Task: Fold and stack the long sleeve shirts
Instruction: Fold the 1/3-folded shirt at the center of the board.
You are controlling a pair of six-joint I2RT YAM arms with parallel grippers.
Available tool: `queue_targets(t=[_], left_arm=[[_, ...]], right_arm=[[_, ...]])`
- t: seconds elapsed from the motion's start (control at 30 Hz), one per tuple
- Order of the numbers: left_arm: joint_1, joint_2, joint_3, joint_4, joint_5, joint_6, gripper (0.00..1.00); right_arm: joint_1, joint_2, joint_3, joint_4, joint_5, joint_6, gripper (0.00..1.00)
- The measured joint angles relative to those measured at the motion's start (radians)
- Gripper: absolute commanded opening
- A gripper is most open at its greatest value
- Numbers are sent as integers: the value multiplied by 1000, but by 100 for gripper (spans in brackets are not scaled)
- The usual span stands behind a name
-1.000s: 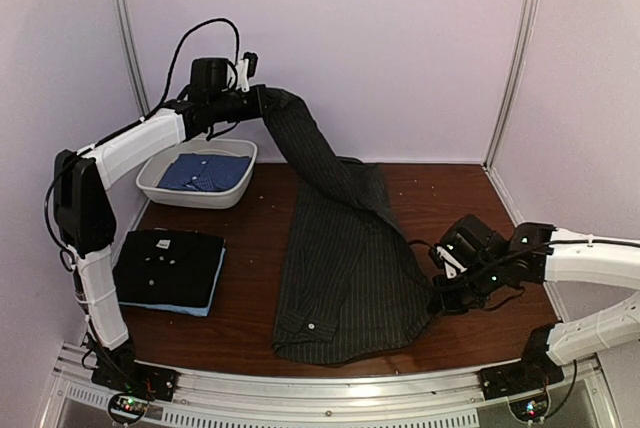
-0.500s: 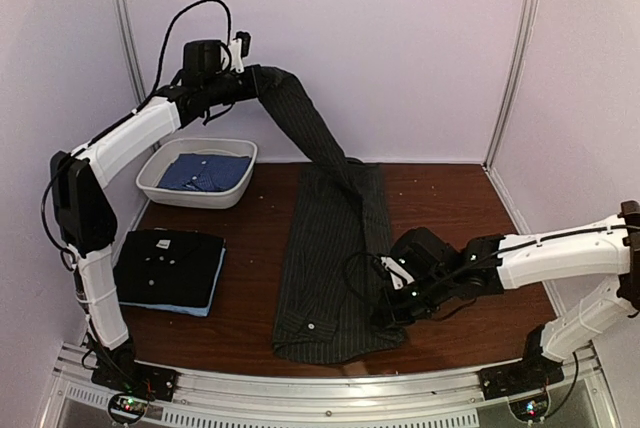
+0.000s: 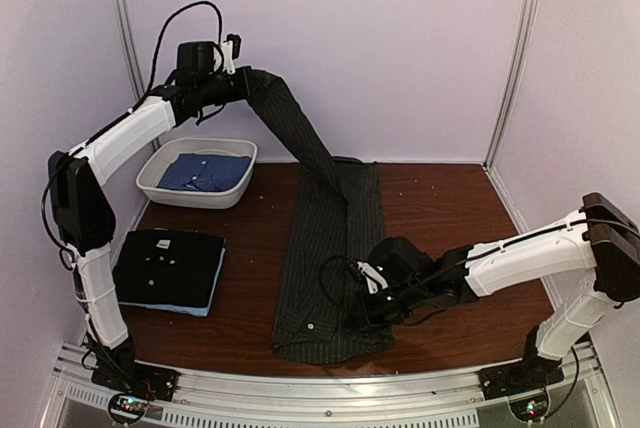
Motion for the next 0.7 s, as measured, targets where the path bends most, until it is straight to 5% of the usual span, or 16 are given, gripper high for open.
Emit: queue_targets(t=[0.7], left_arm=[[13,14,46,-40,13,13,2]], right_arm=[[13,115,37,121,-28,16,0]])
